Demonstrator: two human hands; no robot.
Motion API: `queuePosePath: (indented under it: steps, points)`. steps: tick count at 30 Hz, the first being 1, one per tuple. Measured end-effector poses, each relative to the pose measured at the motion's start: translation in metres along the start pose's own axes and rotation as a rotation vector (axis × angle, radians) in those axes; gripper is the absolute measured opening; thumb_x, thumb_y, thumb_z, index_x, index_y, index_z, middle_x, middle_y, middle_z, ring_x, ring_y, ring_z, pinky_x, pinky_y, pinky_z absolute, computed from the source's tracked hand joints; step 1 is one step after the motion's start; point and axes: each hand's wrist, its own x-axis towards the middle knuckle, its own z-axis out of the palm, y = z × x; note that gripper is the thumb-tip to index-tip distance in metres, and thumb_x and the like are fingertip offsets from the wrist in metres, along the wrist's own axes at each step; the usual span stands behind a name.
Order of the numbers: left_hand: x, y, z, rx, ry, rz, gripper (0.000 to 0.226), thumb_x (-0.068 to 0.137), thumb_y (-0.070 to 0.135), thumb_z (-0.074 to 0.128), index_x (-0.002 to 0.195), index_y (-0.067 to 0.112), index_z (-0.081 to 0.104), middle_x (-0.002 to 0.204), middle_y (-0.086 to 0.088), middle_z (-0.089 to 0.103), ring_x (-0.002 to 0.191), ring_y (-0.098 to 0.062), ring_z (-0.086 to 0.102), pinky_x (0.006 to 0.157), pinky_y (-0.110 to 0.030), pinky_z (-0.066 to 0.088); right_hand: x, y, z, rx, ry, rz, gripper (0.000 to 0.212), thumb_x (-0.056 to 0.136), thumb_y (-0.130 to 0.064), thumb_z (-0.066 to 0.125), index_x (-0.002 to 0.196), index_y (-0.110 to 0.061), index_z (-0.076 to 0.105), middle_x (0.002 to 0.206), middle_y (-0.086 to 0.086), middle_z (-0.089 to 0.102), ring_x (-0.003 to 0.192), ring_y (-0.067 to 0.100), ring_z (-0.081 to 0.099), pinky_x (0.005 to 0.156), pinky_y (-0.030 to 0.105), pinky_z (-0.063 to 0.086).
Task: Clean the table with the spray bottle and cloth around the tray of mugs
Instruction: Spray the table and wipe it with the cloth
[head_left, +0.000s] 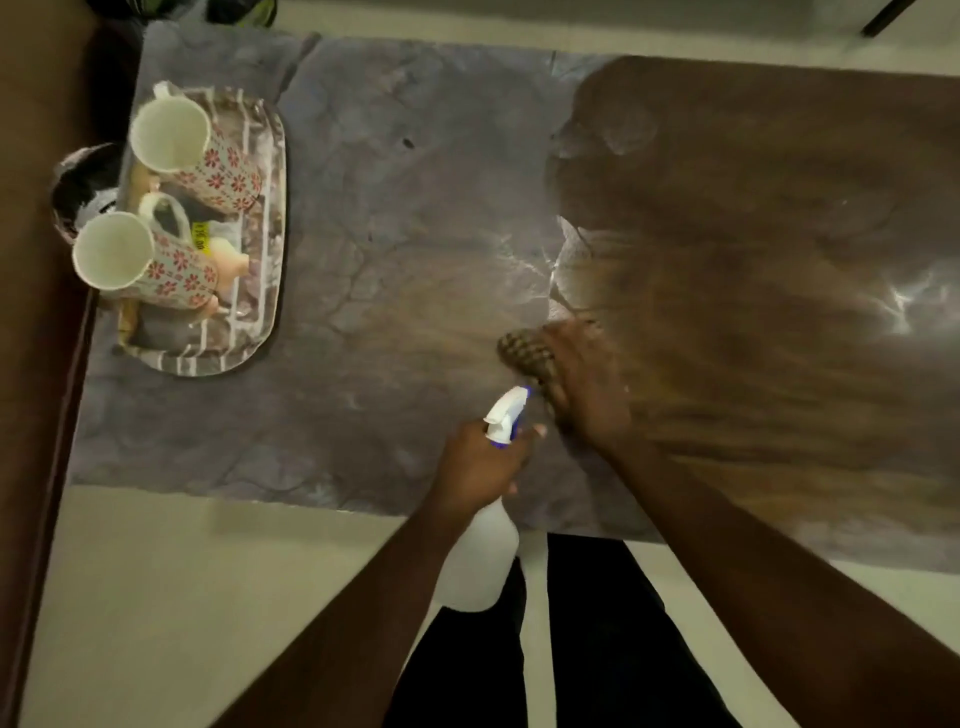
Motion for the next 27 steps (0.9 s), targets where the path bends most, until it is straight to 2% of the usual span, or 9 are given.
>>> queuePosePath:
  steps: [5, 7, 11, 15, 17, 19, 23, 25, 27]
  points:
    - [-0.028, -0.041, -0.010, 0.011, 0.025, -0.025, 0.011, 0.079, 0.035, 0.071, 0.078, 0.033, 0.059, 0.064, -0.008, 0.063, 0.041, -0.013, 0.055, 0.056, -0.031, 0.049, -0.112, 0.039, -0.011, -0.107, -0.152, -0.318, 0.050, 0.091, -0.038, 0.046, 0.136, -0.015, 0.044, 0.138, 0.010, 0.049, 0.130, 0.029, 0.042, 0.111, 0.045, 0.028]
    - [-0.034, -0.049, -0.009, 0.039, 0.038, -0.048, 0.018, 0.080, 0.034, 0.072, 0.072, 0.033, 0.055, 0.060, -0.009, 0.059, 0.042, -0.018, 0.054, 0.055, -0.032, 0.049, -0.117, 0.065, -0.020, -0.110, -0.083, -0.131, 0.050, 0.091, -0.038, 0.043, 0.136, -0.014, 0.041, 0.134, 0.017, 0.051, 0.129, 0.031, 0.039, 0.112, 0.043, 0.024]
    - [-0.036, -0.052, -0.007, -0.042, -0.004, -0.042, 0.019, 0.082, 0.038, 0.072, 0.098, 0.038, 0.062, 0.071, -0.013, 0.067, 0.038, -0.011, 0.051, 0.049, -0.022, 0.046, -0.085, 0.014, 0.003, -0.054, 0.155, 0.455, 0.048, 0.087, -0.026, 0.042, 0.130, -0.004, 0.046, 0.130, 0.020, 0.054, 0.127, 0.034, 0.038, 0.110, 0.045, 0.023]
    - [-0.033, -0.051, -0.020, -0.090, 0.118, -0.004, 0.021, 0.081, 0.025, 0.071, 0.100, 0.030, 0.064, 0.079, 0.002, 0.063, 0.042, 0.003, 0.057, 0.050, -0.012, 0.046, -0.135, -0.054, 0.038, -0.072, -0.050, -0.094, 0.053, 0.088, -0.030, 0.049, 0.137, -0.011, 0.043, 0.141, 0.012, 0.047, 0.136, 0.029, 0.034, 0.112, 0.047, 0.023]
    - [-0.034, -0.051, -0.030, -0.094, 0.060, -0.011, 0.032, 0.076, 0.037, 0.073, 0.107, 0.035, 0.066, 0.076, 0.001, 0.064, 0.048, -0.003, 0.060, 0.055, -0.022, 0.052, -0.160, -0.031, 0.024, -0.039, -0.110, -0.176, 0.055, 0.086, -0.032, 0.052, 0.138, -0.014, 0.041, 0.141, 0.011, 0.048, 0.135, 0.027, 0.035, 0.108, 0.051, 0.030]
    - [-0.035, -0.054, -0.042, -0.079, 0.019, -0.046, 0.042, 0.066, 0.053, 0.070, 0.104, 0.037, 0.068, 0.077, -0.008, 0.068, 0.057, -0.017, 0.064, 0.058, -0.035, 0.054, -0.164, -0.005, 0.009, -0.028, -0.035, -0.010, 0.052, 0.086, -0.028, 0.046, 0.135, -0.011, 0.043, 0.137, 0.015, 0.050, 0.133, 0.028, 0.036, 0.108, 0.051, 0.030]
    - [-0.027, -0.063, -0.058, -0.055, 0.145, -0.026, 0.024, 0.065, 0.049, 0.067, 0.082, 0.032, 0.064, 0.079, -0.018, 0.073, 0.046, -0.017, 0.054, 0.059, -0.039, 0.054, -0.111, -0.029, 0.011, -0.070, 0.142, 0.524, 0.053, 0.083, -0.025, 0.042, 0.132, -0.005, 0.043, 0.134, 0.019, 0.050, 0.129, 0.034, 0.035, 0.110, 0.046, 0.022]
    - [-0.023, -0.062, -0.061, -0.085, 0.162, -0.005, 0.030, 0.067, 0.048, 0.070, 0.093, 0.032, 0.067, 0.082, -0.005, 0.075, 0.053, -0.014, 0.059, 0.068, -0.040, 0.057, -0.080, -0.077, 0.033, -0.039, 0.108, 0.415, 0.053, 0.084, -0.024, 0.041, 0.133, -0.006, 0.041, 0.135, 0.019, 0.049, 0.129, 0.034, 0.037, 0.110, 0.045, 0.019]
    - [-0.023, -0.055, -0.061, -0.099, 0.087, 0.071, 0.036, 0.079, 0.038, 0.073, 0.115, 0.035, 0.067, 0.094, 0.018, 0.072, 0.070, 0.006, 0.065, 0.075, -0.021, 0.055, -0.081, -0.116, 0.052, -0.011, 0.001, 0.037, 0.049, 0.088, -0.026, 0.043, 0.134, -0.008, 0.042, 0.138, 0.016, 0.049, 0.130, 0.033, 0.042, 0.112, 0.047, 0.020]
